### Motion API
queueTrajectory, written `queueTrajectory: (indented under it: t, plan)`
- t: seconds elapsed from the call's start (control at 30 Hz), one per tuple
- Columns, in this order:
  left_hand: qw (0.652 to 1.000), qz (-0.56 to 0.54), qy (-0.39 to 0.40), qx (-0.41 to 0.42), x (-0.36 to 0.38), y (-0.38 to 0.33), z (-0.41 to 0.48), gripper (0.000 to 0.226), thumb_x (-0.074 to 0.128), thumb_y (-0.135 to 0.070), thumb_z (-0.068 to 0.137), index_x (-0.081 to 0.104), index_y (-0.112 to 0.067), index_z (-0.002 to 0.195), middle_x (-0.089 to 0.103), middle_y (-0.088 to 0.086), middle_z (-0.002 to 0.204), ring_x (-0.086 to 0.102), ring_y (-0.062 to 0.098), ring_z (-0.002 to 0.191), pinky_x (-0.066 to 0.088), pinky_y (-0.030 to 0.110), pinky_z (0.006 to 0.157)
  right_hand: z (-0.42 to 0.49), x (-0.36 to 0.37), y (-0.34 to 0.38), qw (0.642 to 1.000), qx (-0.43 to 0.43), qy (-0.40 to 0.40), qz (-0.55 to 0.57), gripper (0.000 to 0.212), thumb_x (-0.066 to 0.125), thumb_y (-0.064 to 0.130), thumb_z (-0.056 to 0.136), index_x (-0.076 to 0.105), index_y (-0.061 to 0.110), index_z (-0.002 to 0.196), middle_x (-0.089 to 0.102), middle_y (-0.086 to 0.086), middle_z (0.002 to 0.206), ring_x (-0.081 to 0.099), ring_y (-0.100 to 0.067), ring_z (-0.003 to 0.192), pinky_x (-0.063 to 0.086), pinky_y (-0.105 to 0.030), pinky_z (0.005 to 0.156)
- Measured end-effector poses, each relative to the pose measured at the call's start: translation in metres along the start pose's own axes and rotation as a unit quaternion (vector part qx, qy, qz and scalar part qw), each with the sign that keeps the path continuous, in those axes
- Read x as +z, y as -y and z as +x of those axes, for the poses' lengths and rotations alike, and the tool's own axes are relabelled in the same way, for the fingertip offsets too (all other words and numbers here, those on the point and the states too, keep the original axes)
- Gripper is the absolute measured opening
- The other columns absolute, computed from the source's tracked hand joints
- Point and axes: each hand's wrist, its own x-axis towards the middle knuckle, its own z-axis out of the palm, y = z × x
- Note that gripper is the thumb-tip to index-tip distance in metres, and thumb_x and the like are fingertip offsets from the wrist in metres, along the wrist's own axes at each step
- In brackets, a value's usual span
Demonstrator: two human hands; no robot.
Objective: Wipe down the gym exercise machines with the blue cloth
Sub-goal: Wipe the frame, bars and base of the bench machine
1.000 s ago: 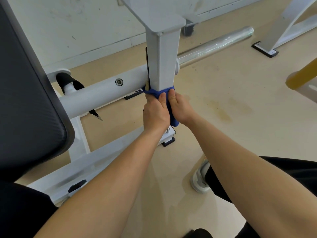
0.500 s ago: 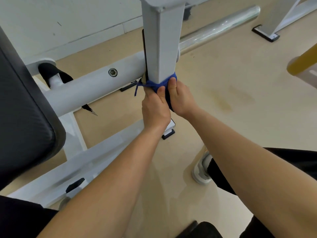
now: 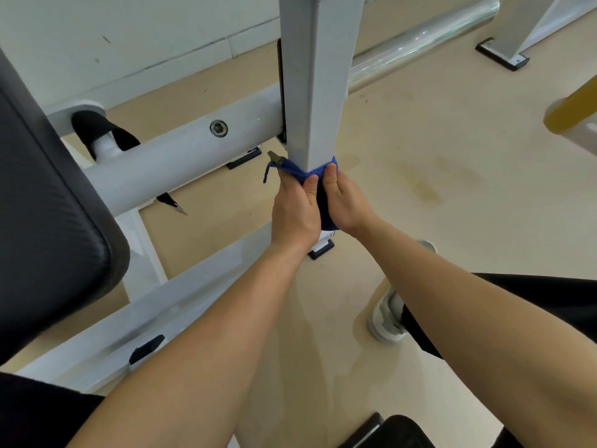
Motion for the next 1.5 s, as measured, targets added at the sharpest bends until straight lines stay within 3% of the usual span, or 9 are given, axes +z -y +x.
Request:
queueTrajectory:
  t: [0.27, 0.5, 0.67, 0.77, 1.0, 1.13, 1.23, 1.33, 1.5]
  plan:
    - [0.997, 0.007, -0.079, 0.016, 0.004, -0.017, 0.000, 0.036, 0.039, -0.030, 0.102, 0.049, -0.008, 0.129, 0.065, 0.006, 0.121, 0.060, 0.027, 0.104, 0.032, 0.019, 0.069, 0.017, -0.004, 0.003, 0.995, -0.093, -0.033, 0.011, 0.050, 0.013, 0.047, 0.100, 0.053, 0.022, 0.086, 0.059, 0.011, 0.075, 0.056, -0.013, 0.069, 0.037, -0.027, 0.063]
    - [0.998, 0.029, -0.055, 0.022, 0.024, 0.027, -0.002, 0.053, 0.040, -0.035, 0.096, 0.043, -0.005, 0.139, 0.062, 0.008, 0.127, 0.059, 0.023, 0.108, 0.036, 0.012, 0.076, 0.024, 0.023, -0.051, 0.998, -0.066, 0.004, -0.016, 0.042, 0.012, 0.039, 0.098, 0.039, 0.033, 0.067, 0.051, 0.011, 0.067, 0.050, -0.025, 0.068, 0.036, -0.032, 0.064]
    - [0.997, 0.075, -0.008, -0.025, 0.036, 0.060, -0.005, 0.041, 0.047, -0.027, 0.101, 0.046, -0.003, 0.135, 0.062, 0.014, 0.123, 0.059, 0.030, 0.106, 0.030, 0.014, 0.069, 0.021, 0.038, -0.086, 0.996, -0.052, 0.053, -0.051, 0.067, 0.008, 0.047, 0.097, 0.060, 0.005, 0.104, 0.057, 0.002, 0.084, 0.054, -0.028, 0.080, 0.037, -0.033, 0.068]
    - [0.995, 0.091, 0.023, -0.046, 0.035, 0.067, -0.007, 0.036, 0.046, -0.025, 0.102, 0.047, -0.004, 0.132, 0.064, 0.015, 0.119, 0.059, 0.033, 0.105, 0.028, 0.017, 0.066, 0.019, 0.039, -0.097, 0.993, -0.020, 0.087, -0.074, 0.051, 0.016, 0.032, 0.108, 0.056, 0.001, 0.119, 0.053, 0.005, 0.090, 0.051, -0.026, 0.085, 0.033, -0.030, 0.072]
    - [0.998, 0.060, -0.020, 0.015, 0.017, 0.029, -0.004, 0.041, 0.044, -0.028, 0.099, 0.047, -0.007, 0.135, 0.064, 0.008, 0.123, 0.060, 0.025, 0.107, 0.036, 0.020, 0.075, 0.015, 0.021, -0.058, 0.999, -0.031, 0.030, -0.018, 0.037, 0.020, 0.035, 0.108, 0.050, 0.016, 0.098, 0.061, -0.002, 0.088, 0.057, -0.027, 0.082, 0.040, -0.035, 0.069]
    - [0.997, 0.038, -0.046, 0.047, 0.016, 0.018, -0.001, 0.048, 0.041, -0.033, 0.094, 0.048, -0.008, 0.135, 0.064, 0.005, 0.126, 0.059, 0.021, 0.109, 0.037, 0.015, 0.078, 0.021, 0.016, -0.043, 0.996, -0.092, -0.006, 0.001, 0.053, 0.015, 0.048, 0.100, 0.055, 0.014, 0.098, 0.063, 0.003, 0.079, 0.061, -0.019, 0.074, 0.047, -0.034, 0.065]
    - [0.997, 0.045, -0.038, 0.053, 0.019, 0.031, 0.000, 0.050, 0.044, -0.031, 0.095, 0.044, -0.006, 0.138, 0.060, 0.008, 0.131, 0.057, 0.022, 0.113, 0.037, 0.007, 0.080, 0.023, 0.020, -0.051, 0.993, -0.118, -0.004, -0.005, 0.076, 0.010, 0.053, 0.094, 0.058, -0.003, 0.109, 0.045, 0.021, 0.063, 0.048, 0.005, 0.058, 0.029, -0.012, 0.054]
    - [0.997, 0.059, -0.005, 0.043, 0.025, 0.049, 0.001, 0.051, 0.048, -0.026, 0.099, 0.038, -0.004, 0.143, 0.055, 0.009, 0.137, 0.053, 0.017, 0.117, 0.032, -0.003, 0.079, 0.026, 0.029, -0.076, 0.993, -0.113, 0.007, -0.040, 0.082, 0.008, 0.056, 0.090, 0.058, -0.005, 0.110, 0.041, 0.020, 0.063, 0.043, -0.004, 0.056, 0.026, -0.019, 0.053]
    - [0.968, 0.235, 0.083, -0.036, 0.032, 0.084, 0.001, 0.044, 0.047, -0.035, 0.101, 0.045, -0.005, 0.132, 0.057, 0.013, 0.130, 0.051, 0.029, 0.121, 0.038, 0.030, 0.088, 0.022, 0.047, -0.119, 0.989, -0.042, 0.081, -0.118, 0.056, 0.019, 0.043, 0.100, 0.047, 0.007, 0.133, 0.050, 0.002, 0.091, 0.050, -0.029, 0.077, 0.034, -0.035, 0.066]
